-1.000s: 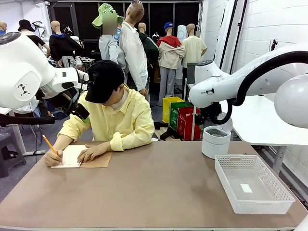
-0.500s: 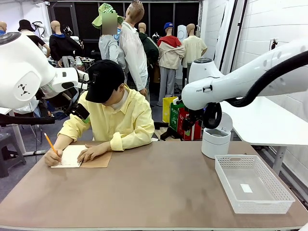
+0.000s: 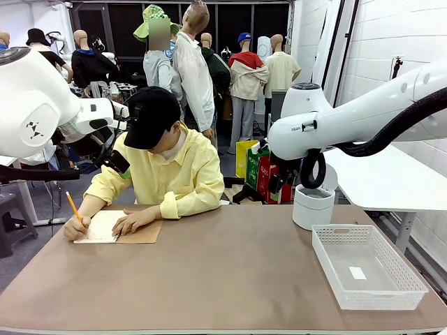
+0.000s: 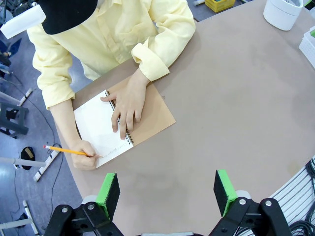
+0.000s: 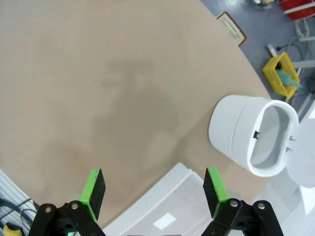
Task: Sort the paper based on its condition.
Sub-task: If a person hands you a paper, place it in the Organizing basket , and if it's crumpled, put it in the Trash can.
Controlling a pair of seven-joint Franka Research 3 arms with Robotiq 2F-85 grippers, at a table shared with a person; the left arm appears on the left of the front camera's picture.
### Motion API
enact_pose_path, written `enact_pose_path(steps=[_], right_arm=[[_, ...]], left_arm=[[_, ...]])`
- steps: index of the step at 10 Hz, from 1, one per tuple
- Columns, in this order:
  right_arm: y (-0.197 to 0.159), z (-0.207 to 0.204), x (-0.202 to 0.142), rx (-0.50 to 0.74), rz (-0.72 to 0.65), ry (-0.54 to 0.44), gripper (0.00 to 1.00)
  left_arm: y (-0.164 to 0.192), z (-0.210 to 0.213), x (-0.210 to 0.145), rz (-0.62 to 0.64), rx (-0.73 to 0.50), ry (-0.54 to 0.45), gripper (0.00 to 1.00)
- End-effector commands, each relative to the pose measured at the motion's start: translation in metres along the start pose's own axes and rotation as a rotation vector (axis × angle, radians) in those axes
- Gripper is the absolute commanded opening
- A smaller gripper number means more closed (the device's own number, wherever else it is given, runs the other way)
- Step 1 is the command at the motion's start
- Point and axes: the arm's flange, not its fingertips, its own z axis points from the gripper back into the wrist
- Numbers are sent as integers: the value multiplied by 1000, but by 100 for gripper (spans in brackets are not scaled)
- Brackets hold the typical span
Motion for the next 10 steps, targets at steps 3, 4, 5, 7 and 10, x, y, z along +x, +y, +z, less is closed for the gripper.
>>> enact_pose_path(steps=[3, 4, 5, 7, 10], right_arm=[[10, 10, 1, 78, -5, -44, 100], [19, 20, -8, 171, -4, -83, 100], [26, 31, -21, 224, -6, -121, 100], [38, 53, -54, 255, -15, -237, 100], [55, 74, -98, 266, 1, -392, 100]], left_arm=[[0, 1, 0, 1, -4, 6, 100], [0, 1, 0, 1, -4, 6, 100], [0, 1, 0, 1, -4, 6, 100], [0, 1, 0, 1, -4, 6, 100], [0, 1, 0, 1, -4, 6, 100]])
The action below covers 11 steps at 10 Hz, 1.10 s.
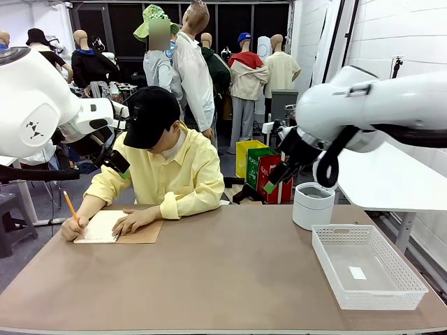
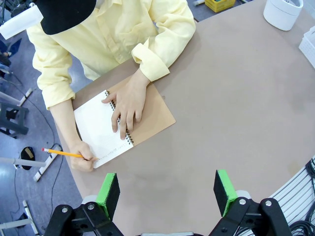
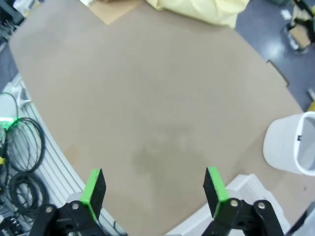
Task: Sort the paper based on its condition.
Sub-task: If a person hands you a paper, place it in the Organizing basket , and if it's crumpled, put it in the Trash can.
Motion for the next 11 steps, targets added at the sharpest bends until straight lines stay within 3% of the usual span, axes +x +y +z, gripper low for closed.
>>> enact_pose_path(steps=[1, 4, 11], right_arm=[[10, 0, -29, -13, 41, -119, 100], [14, 2, -29, -9, 80, -200, 100], [13, 2, -15, 43, 169, -200, 100]], left_arm=[[0, 1, 0, 1, -4, 5, 100], [0, 1, 0, 1, -4, 5, 100], [0, 1, 0, 1, -4, 5, 100]])
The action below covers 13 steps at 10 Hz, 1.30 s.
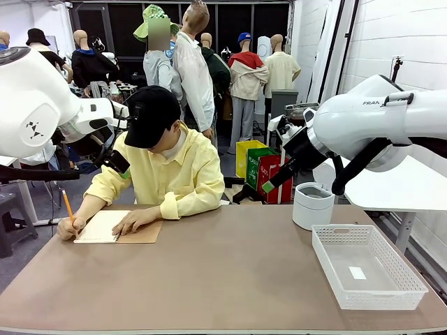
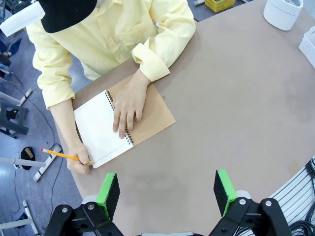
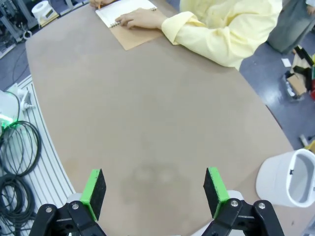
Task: Sort the paper based on its condition.
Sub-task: If a person hands you a paper, place it in the Organizing basket , and if it's crumpled, put it in the Trash can.
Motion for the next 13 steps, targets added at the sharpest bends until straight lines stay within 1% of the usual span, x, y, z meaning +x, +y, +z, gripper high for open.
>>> enact_pose_path(steps=[1, 2, 3, 7, 9, 10, 13], right_arm=[[-6, -5, -2, 31, 14, -28, 100], [-6, -5, -1, 27, 24, -34, 100], [0, 0, 0, 0, 1, 0, 100], [2, 2, 3, -12, 31, -17, 100], [0, -4, 2, -24, 3, 11, 100], [3, 3, 3, -8, 14, -6, 100], [3, 3, 3, -8, 14, -6, 100]], left_arm=[[0, 1, 0, 1, -4, 6, 100], [0, 1, 0, 1, -4, 6, 100], [0, 1, 0, 1, -4, 6, 100], [0, 1, 0, 1, -4, 6, 100], [0, 1, 0, 1, -4, 6, 100], [0, 1, 0, 1, -4, 6, 100], [0, 1, 0, 1, -4, 6, 100]])
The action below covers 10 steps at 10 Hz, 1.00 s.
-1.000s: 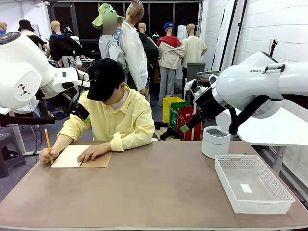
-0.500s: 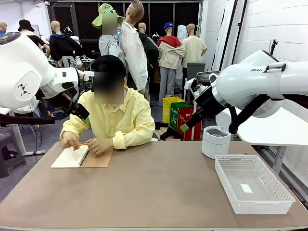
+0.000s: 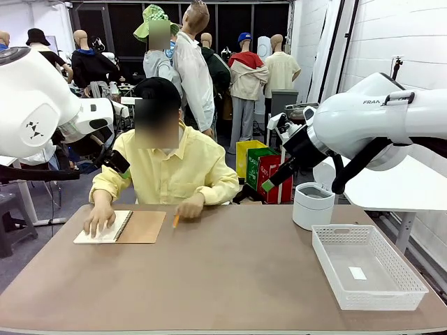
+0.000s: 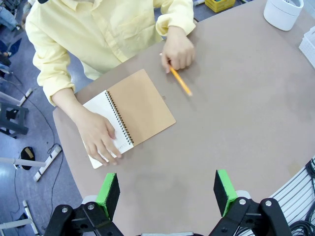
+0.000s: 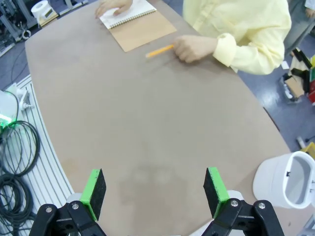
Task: Sort the paper based on its condition.
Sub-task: If a person hands you a paper, place it in the Organizing basket , and if it's crumpled, put it in the Trash can.
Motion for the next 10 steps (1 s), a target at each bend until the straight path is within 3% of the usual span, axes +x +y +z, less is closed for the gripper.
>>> enact_pose_path(steps=[1, 10], right_arm=[[0, 0, 0, 2, 0, -1, 100], [0, 0, 0, 2, 0, -1, 100]], left_arm=[[0, 1, 0, 1, -4, 6, 100], [0, 1, 0, 1, -4, 6, 100]])
